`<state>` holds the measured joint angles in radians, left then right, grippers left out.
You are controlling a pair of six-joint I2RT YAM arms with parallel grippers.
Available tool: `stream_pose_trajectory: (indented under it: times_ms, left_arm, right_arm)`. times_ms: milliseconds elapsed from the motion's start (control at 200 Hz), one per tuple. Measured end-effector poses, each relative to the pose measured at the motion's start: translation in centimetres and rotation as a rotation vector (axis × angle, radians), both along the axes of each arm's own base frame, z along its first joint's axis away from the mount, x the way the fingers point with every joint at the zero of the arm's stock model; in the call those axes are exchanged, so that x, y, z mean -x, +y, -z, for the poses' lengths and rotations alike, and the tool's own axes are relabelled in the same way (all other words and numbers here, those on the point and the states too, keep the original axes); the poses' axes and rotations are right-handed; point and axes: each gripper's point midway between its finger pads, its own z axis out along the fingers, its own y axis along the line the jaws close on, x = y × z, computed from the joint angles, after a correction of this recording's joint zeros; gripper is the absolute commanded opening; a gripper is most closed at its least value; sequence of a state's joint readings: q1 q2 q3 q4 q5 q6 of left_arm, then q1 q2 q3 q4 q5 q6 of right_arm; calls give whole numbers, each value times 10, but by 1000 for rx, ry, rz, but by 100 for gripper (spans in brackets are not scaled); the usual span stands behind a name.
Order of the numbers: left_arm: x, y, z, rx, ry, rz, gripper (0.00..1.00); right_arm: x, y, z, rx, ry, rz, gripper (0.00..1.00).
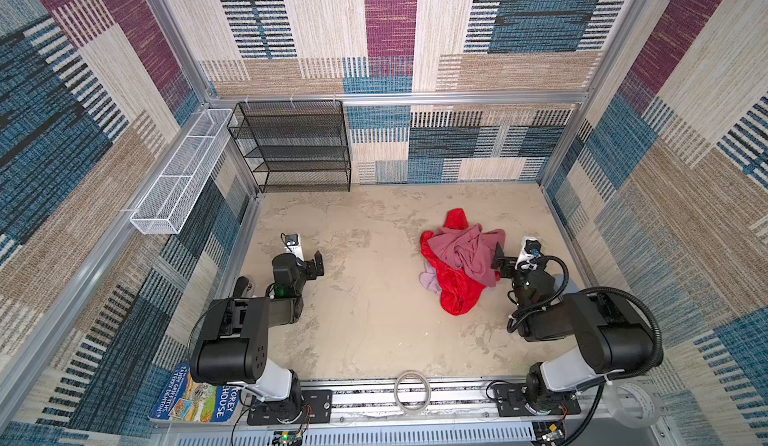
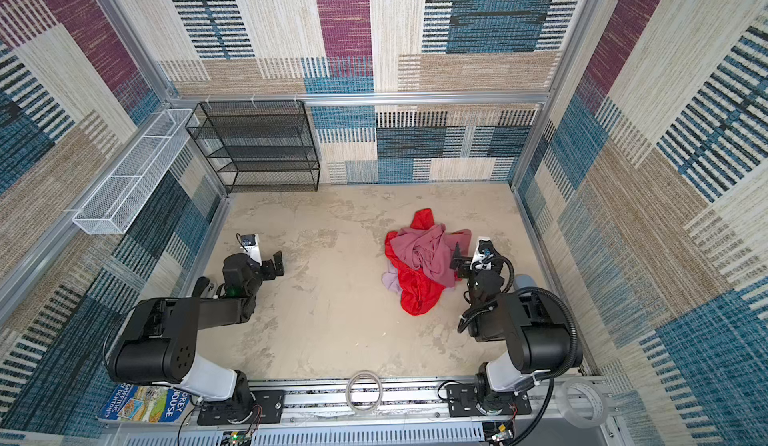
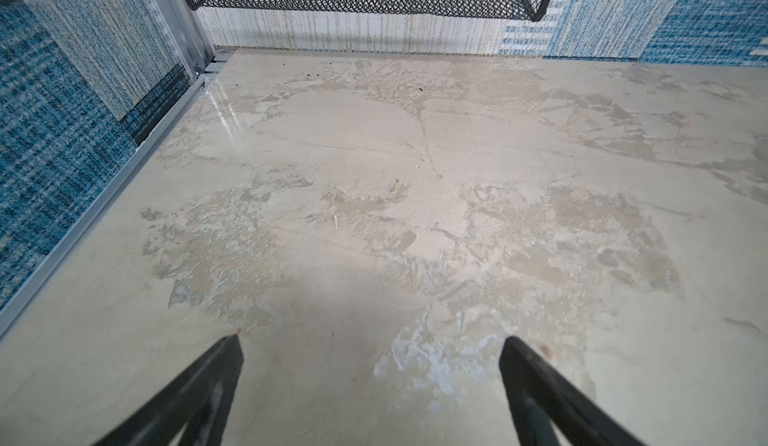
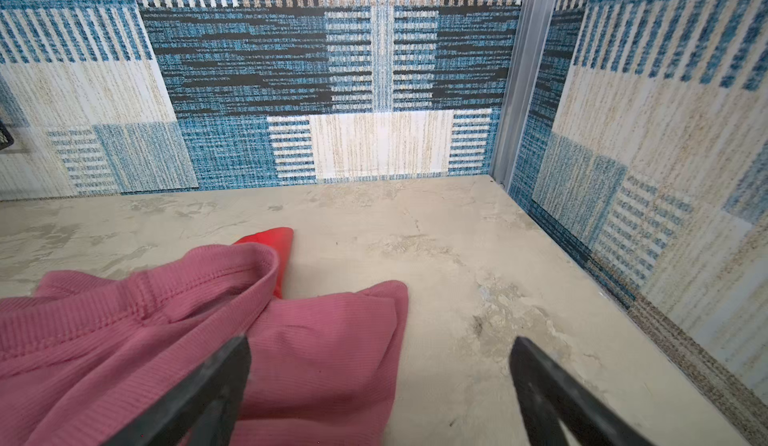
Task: Pick out a specific cloth from the pile
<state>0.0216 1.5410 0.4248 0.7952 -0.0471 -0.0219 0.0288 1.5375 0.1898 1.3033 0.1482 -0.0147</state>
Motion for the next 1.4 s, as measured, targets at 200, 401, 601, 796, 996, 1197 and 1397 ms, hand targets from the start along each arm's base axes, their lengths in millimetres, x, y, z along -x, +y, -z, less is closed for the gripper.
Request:
stream_pose_trajectory:
  times_ms: [200,401,601,796,996,1197,1397]
  left_arm:
    - [0,0,0,0,0,0,100]
    - [0,0,0,0,0,0,100]
    - [0,0,0,0,0,0,100]
    - [-1,0,-1,0,-3,-1,100]
    - [-1,1,-1,0,-2,-2,95]
    - [4,5,-23,-15,-31,-37,82]
    - [8,-3,-82,-15,-86,-102,78]
  right_arm:
    - [0,0,0,0,0,0,100]
    - [0,0,0,0,0,0,100]
    - [0,0,0,0,0,0,100]
    - [0,0,0,0,0,0,100]
    - [0,1,0,0,-1,-7,100]
    - [-5,4,-33,0,-44,21,98]
    - [-15,25,-124,-38,-142,17,91]
